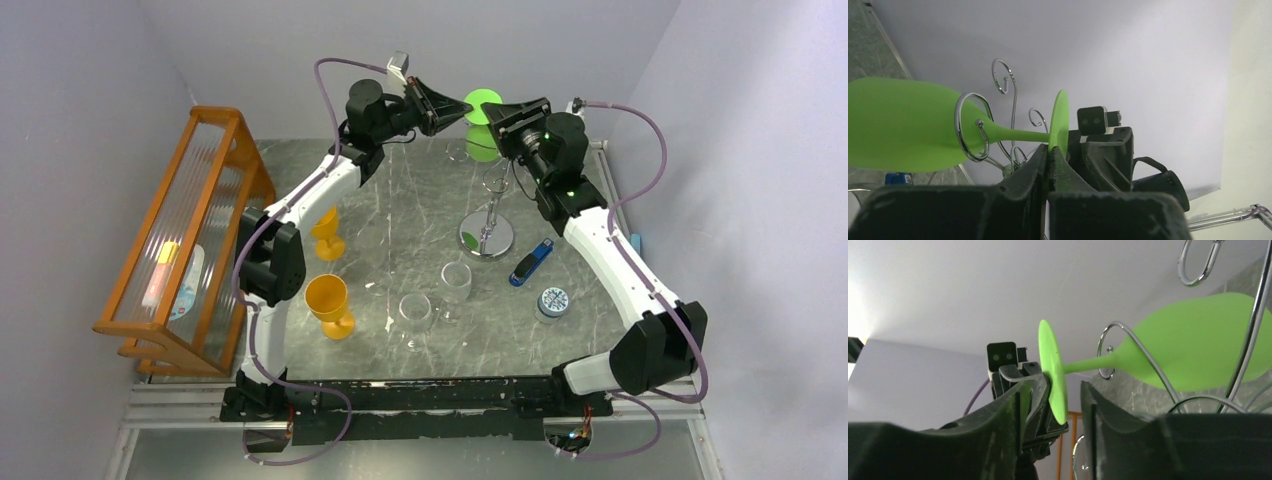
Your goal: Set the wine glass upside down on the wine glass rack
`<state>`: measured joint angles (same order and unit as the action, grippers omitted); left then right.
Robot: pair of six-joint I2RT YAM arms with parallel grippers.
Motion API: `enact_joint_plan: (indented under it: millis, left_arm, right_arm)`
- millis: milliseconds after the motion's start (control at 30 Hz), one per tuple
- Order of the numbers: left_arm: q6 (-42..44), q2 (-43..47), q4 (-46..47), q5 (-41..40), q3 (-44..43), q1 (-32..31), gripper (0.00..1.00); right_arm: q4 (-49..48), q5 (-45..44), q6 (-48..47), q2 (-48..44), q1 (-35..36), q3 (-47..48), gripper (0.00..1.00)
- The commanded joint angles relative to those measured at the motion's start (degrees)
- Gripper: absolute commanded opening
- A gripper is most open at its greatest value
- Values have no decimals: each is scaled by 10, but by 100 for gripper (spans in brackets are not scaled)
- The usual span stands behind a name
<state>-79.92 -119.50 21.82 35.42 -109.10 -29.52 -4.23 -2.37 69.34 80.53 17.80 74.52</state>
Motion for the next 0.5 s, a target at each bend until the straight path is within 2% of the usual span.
enact_joint_plan:
  millis: [0,167,467]
  left_arm:
    - [-17,-13,41,-2,-29,-4,5]
    - [-10,-17,10,-29,-37,-4,5]
    - [0,-31,-29,-69,-44,-4,5]
  right_arm:
    - [51,-32,-13,-30,-8,-2,51]
    - [69,-42,-18,-57,-13,-10,58]
    - [68,-32,-37,-123,-18,-37,60]
